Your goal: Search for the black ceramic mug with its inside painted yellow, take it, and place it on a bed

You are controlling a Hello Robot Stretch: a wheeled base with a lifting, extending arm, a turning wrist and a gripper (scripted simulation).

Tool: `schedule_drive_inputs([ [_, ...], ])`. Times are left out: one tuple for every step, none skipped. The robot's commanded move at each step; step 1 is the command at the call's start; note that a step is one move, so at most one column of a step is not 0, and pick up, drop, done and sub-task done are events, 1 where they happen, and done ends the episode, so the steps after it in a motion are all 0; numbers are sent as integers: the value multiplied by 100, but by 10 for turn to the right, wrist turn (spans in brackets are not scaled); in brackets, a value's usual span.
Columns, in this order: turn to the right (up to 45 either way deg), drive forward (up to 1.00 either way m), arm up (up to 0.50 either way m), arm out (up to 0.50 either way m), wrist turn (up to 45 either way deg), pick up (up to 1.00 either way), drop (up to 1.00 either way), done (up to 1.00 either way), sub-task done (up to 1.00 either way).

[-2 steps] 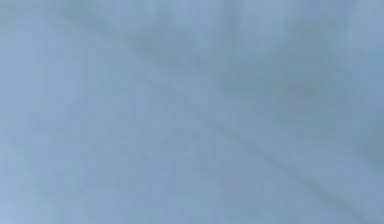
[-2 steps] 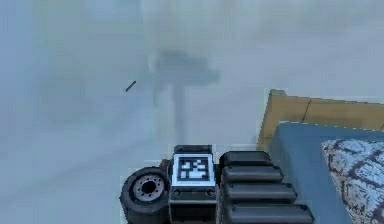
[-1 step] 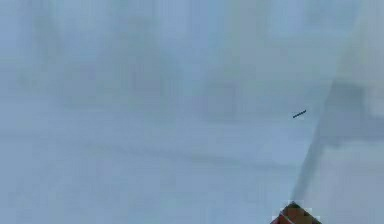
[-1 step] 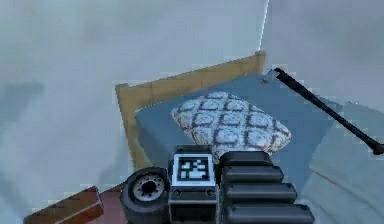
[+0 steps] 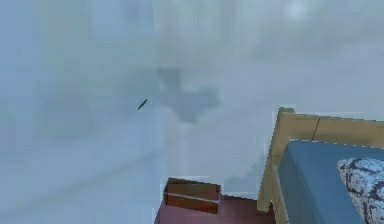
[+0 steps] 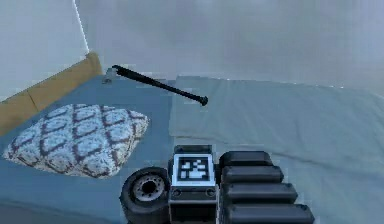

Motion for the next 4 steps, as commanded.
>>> schedule_drive_inputs([
  [210, 0, 0, 0, 0, 0, 0, 0, 0],
  [0, 0, 0, 48, 0, 0, 0, 0, 0],
  [0, 0, 0, 0, 450, 0, 0, 0, 0],
  [0, 0, 0, 0, 450, 0, 0, 0, 0],
])
